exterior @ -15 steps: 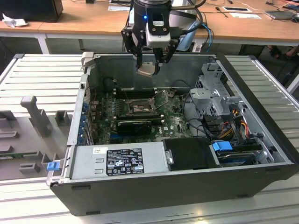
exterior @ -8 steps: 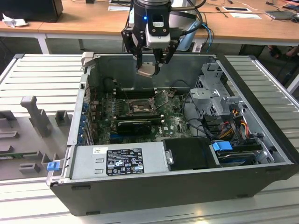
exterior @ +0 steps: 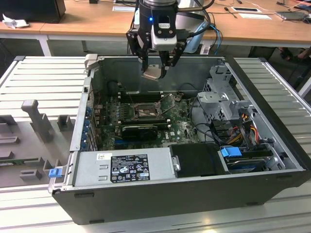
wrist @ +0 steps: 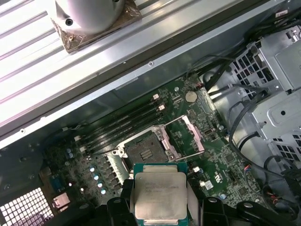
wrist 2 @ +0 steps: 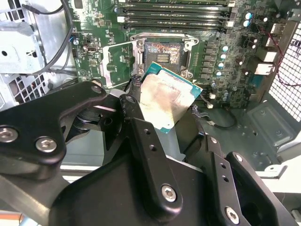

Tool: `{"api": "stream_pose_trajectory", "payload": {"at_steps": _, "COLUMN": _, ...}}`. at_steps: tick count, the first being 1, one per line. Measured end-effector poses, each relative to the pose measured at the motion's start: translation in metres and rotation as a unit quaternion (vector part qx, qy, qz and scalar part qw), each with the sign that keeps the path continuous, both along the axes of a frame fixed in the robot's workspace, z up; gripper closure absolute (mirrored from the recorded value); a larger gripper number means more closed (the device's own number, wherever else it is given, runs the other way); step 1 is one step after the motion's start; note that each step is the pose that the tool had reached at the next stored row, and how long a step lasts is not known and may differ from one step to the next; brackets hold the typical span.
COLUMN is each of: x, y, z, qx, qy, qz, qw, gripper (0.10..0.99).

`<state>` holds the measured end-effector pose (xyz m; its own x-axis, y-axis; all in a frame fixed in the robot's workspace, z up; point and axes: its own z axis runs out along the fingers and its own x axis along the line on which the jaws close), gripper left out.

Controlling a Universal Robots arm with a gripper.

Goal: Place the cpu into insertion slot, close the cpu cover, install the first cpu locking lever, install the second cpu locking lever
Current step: 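Place the cpu into insertion slot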

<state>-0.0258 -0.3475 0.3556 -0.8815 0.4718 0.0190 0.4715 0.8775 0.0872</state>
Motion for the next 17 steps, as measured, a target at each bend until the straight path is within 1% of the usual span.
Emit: {"api": "stream_pose_trajectory", "payload": {"at_steps": 17, "x": 0.0, "y": 0.0, "z": -0.0008, "qx": 0.0, "qy": 0.0, "qz": -0.026, "qw": 0.9997, "gripper": 0.553}}
